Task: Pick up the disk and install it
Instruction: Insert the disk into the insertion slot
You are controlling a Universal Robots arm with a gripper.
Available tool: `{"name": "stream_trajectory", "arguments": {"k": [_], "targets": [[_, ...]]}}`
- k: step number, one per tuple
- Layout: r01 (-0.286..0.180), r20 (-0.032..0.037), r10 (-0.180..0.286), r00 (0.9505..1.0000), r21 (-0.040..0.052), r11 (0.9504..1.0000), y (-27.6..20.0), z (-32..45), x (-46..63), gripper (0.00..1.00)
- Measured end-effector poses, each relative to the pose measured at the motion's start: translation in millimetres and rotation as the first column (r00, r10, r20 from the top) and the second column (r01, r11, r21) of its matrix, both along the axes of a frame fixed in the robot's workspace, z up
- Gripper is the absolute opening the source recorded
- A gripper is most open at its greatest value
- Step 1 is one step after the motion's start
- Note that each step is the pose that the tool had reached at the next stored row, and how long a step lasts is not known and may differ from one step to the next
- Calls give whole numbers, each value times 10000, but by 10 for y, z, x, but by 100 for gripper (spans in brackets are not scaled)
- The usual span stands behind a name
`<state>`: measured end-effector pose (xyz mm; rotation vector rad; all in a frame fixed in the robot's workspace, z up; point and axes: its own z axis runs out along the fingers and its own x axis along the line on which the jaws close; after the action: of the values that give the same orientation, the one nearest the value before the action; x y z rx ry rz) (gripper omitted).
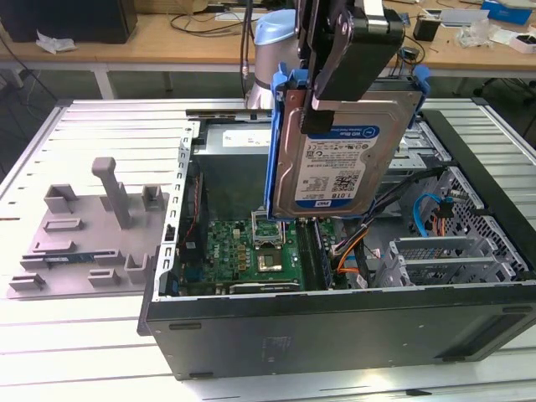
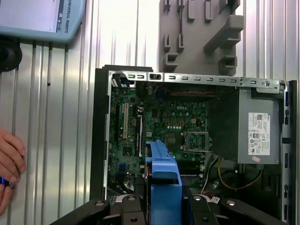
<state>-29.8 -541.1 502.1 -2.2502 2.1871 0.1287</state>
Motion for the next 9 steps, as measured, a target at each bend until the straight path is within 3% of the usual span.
{"name": "stream_trajectory", "arguments": {"k": [9], "targets": [[0,0,0,10000,6,10000,-73,-5,294,37]]}}
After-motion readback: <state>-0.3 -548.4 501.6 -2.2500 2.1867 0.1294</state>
